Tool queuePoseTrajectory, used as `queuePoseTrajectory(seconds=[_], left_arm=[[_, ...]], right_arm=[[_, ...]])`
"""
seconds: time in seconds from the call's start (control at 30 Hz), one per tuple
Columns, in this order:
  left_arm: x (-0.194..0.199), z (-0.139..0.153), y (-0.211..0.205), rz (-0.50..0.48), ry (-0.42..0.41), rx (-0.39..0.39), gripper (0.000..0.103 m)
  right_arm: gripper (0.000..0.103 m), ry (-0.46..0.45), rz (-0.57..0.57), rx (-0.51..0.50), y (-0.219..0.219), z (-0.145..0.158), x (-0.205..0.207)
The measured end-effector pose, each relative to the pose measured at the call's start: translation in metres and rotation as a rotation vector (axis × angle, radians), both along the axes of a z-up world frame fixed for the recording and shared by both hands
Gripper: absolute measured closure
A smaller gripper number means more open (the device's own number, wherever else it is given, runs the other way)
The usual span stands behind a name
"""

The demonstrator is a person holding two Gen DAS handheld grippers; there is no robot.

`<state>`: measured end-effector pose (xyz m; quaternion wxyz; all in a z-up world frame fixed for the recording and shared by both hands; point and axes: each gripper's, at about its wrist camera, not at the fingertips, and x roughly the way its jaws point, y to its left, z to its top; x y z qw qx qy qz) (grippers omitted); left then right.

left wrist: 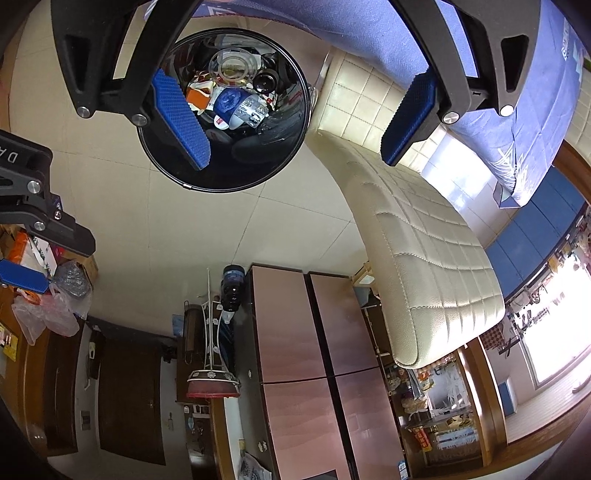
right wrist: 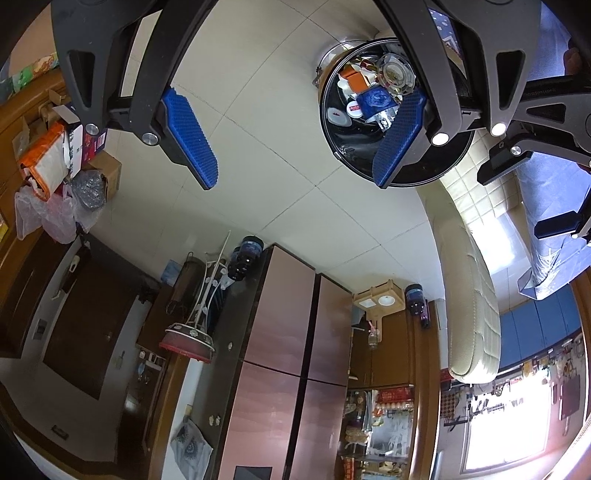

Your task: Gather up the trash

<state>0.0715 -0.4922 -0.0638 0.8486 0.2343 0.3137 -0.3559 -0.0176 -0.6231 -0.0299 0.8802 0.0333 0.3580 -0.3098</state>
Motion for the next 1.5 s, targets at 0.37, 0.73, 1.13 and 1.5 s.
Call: queuePoseTrajectory(seconds=[0.37, 0.73, 1.13, 1.5], left_arm=[[0.005, -0.003, 0.005, 0.027, 0.015, 0.003, 0.012], [0.002, -0.005, 0.006, 0.022, 0.024, 0.004, 0.012], [-0.002, -0.006, 0.003, -0.018, 0.036, 0.01, 0.012], [-0.007, -0.007, 0.001, -0.052, 0.028, 0.014, 0.012]], right_arm=[[0.016, 0.0, 0.0, -0.004, 0.002, 0.001, -0.002], [0.016, -0.003, 0.006, -0.002, 0.005, 0.0, -0.002], [0.015, 0.001, 0.018, -0.004, 0.007, 0.0, 0.001], [0.015, 0.002, 0.017, -0.004, 0.008, -0.001, 0.002]])
